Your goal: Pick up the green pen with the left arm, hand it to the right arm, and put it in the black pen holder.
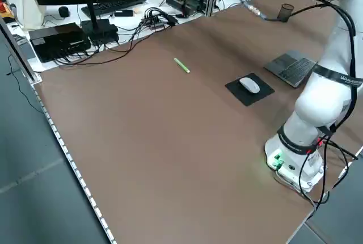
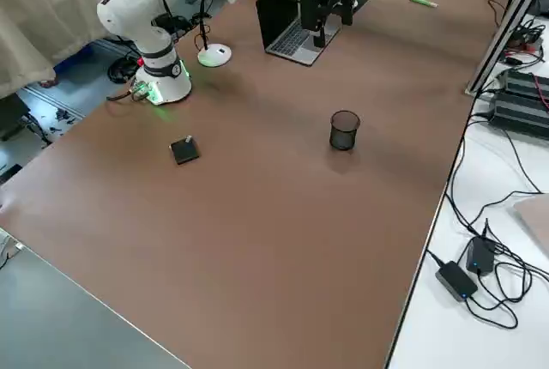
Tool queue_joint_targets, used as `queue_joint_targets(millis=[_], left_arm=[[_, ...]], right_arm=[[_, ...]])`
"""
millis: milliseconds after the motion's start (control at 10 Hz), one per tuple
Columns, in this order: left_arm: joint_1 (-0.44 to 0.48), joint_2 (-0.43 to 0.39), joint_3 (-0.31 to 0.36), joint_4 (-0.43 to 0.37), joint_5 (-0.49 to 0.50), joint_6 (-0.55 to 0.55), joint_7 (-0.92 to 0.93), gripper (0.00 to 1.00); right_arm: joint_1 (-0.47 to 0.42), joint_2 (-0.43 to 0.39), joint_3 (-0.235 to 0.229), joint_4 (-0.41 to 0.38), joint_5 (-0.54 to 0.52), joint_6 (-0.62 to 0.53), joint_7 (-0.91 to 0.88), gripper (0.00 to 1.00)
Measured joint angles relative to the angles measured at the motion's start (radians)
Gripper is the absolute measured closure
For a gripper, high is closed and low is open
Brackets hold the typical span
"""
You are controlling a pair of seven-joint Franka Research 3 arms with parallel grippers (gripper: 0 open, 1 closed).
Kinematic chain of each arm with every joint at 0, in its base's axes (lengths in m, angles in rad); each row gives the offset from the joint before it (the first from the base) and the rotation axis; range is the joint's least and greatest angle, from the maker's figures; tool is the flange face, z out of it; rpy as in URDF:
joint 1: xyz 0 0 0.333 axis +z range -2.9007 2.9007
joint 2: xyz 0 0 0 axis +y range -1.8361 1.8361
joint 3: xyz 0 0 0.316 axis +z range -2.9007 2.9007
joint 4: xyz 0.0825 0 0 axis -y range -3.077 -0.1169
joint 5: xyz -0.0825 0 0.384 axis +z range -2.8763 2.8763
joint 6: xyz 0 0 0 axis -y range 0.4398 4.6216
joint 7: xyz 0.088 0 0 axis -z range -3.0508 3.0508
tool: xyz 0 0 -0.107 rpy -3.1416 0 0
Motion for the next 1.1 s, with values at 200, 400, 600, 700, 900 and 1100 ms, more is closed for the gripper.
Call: queue_joint_targets(millis=[200,400,600,700,900,1100], left_arm=[[0.022,0.014,0.001,-0.188,0.0,0.263,-0.001,0.01],[0.025,0.02,0.001,-0.323,-0.001,0.43,-0.006,0.01],[0.024,0.072,-0.003,-0.368,-0.028,0.529,-0.014,0.01],[0.019,0.115,-0.007,-0.37,-0.04,0.582,-0.036,0.01],[-0.004,0.205,-0.01,-0.371,-0.041,0.668,-0.092,0.03],[-0.005,0.263,-0.01,-0.371,-0.041,0.713,-0.105,0.05]], right_arm=[[0.0,0.0,0.0,0.0,0.0,0.0,0.0,0.0],[0.0,0.0,0.0,0.0,0.0,0.0,0.0,0.0],[0.0,0.0,0.0,0.0,0.0,0.0,0.0,0.0],[0.0,0.0,0.0,0.0,0.0,0.0,0.0,0.0],[0.0,0.001,0.0,0.001,0.0,0.0,0.0,0.0],[0.0,0.001,0.0,0.001,0.0,0.0,0.0,0.0]])
